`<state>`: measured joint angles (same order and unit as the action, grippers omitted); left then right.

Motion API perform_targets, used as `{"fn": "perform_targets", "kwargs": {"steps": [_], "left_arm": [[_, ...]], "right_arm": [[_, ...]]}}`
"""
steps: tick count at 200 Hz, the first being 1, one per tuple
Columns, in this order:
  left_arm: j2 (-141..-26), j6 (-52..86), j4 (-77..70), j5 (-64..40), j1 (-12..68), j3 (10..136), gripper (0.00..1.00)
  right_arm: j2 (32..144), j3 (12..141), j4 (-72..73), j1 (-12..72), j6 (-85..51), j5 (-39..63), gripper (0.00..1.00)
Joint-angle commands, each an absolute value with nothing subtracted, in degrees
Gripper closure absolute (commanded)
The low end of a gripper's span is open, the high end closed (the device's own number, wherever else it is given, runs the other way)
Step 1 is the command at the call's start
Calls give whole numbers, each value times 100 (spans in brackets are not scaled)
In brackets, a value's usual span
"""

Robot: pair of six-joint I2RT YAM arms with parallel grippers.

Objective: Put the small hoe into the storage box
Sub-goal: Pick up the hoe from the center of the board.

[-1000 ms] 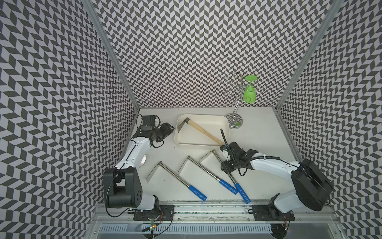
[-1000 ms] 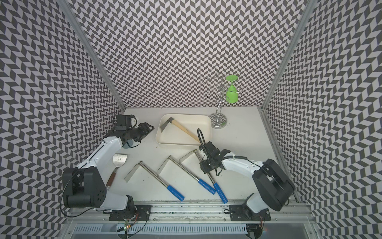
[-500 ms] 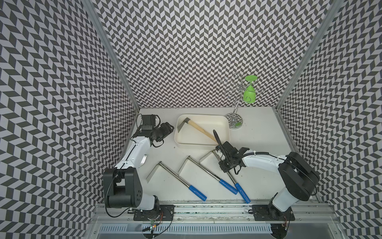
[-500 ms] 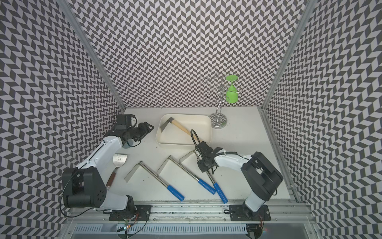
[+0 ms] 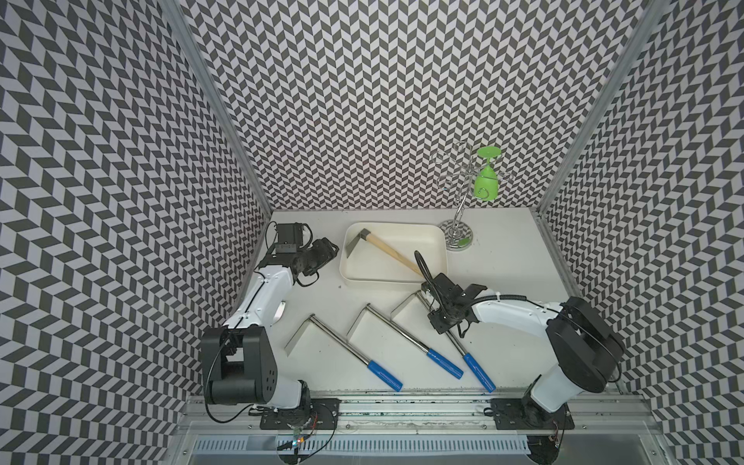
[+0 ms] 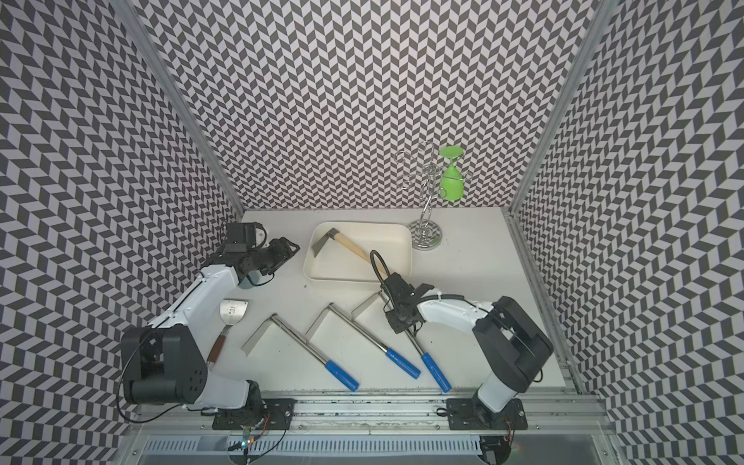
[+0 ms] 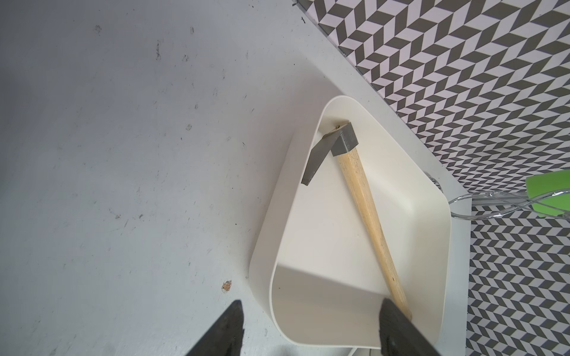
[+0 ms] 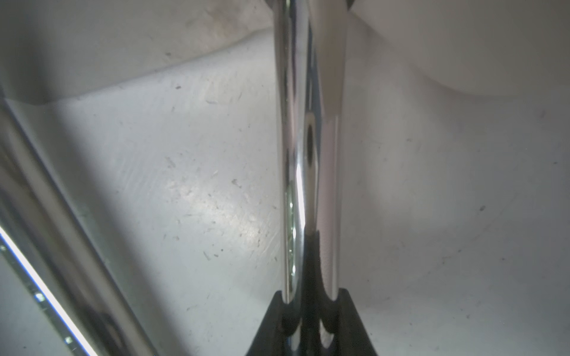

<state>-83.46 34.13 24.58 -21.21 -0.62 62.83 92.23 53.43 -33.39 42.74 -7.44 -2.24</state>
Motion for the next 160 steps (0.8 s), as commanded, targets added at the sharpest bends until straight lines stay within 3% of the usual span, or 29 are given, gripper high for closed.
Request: {"fn": "perform_targets", "kwargs": {"steps": [1, 81, 160], "left_arm": [[-8357, 3357, 2392, -2104, -62, 6403, 30], [-8581, 3384, 2243, -2205, -62, 6499, 30], [-8826, 3393, 2145, -2299, -62, 6752, 30]], "right_arm": [[8810, 5671, -3493, 4315, -642, -327, 98], [8155, 6160, -4262, 4316, -572, -208, 100], [7957, 7091, -3762, 4307, -78, -1325, 100]]}}
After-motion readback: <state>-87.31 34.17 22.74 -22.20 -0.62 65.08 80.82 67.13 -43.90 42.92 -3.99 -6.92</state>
